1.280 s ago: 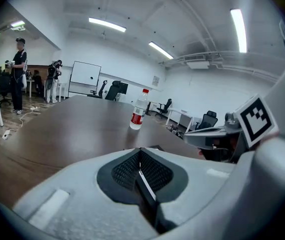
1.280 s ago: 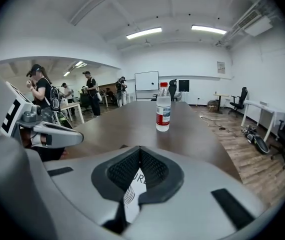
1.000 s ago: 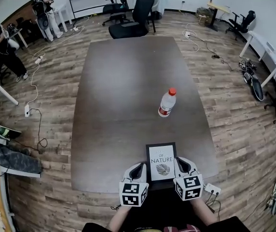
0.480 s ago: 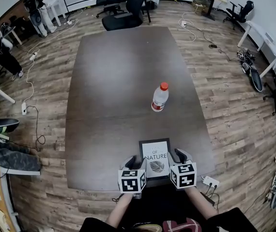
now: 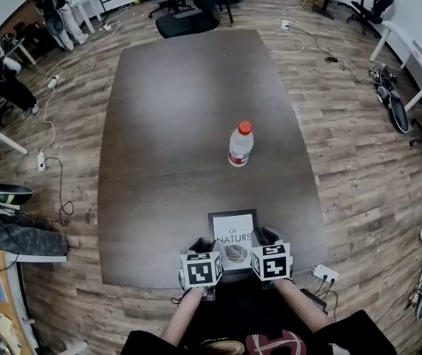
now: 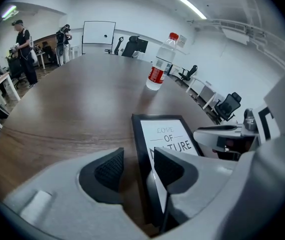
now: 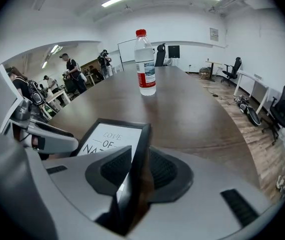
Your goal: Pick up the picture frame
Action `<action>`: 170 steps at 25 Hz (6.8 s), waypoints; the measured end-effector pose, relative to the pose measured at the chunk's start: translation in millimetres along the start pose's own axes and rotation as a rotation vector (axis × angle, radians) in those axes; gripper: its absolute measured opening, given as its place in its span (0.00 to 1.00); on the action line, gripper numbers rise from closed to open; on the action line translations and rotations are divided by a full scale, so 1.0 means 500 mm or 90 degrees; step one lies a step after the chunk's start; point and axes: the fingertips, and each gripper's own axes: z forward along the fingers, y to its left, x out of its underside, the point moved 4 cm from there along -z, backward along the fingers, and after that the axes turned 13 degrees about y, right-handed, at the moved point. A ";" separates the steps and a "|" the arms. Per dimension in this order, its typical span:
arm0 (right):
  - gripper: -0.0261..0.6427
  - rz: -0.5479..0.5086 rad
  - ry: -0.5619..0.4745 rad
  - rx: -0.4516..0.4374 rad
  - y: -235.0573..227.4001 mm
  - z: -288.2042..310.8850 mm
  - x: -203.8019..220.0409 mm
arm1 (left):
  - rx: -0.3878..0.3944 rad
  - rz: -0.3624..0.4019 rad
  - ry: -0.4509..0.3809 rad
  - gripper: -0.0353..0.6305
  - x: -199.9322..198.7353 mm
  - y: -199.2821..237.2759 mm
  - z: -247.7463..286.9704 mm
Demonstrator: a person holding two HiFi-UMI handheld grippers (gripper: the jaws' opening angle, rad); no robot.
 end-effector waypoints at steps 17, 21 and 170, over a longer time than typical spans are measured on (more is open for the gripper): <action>0.18 0.039 0.072 -0.045 -0.002 0.033 0.010 | 0.012 -0.025 0.073 0.19 0.009 -0.021 0.030; 0.18 0.052 0.077 -0.057 -0.007 0.037 0.009 | 0.000 -0.016 0.084 0.19 0.003 -0.024 0.035; 0.15 -0.007 -0.421 0.000 -0.035 -0.358 -0.233 | -0.043 0.130 -0.397 0.17 -0.221 -0.169 -0.330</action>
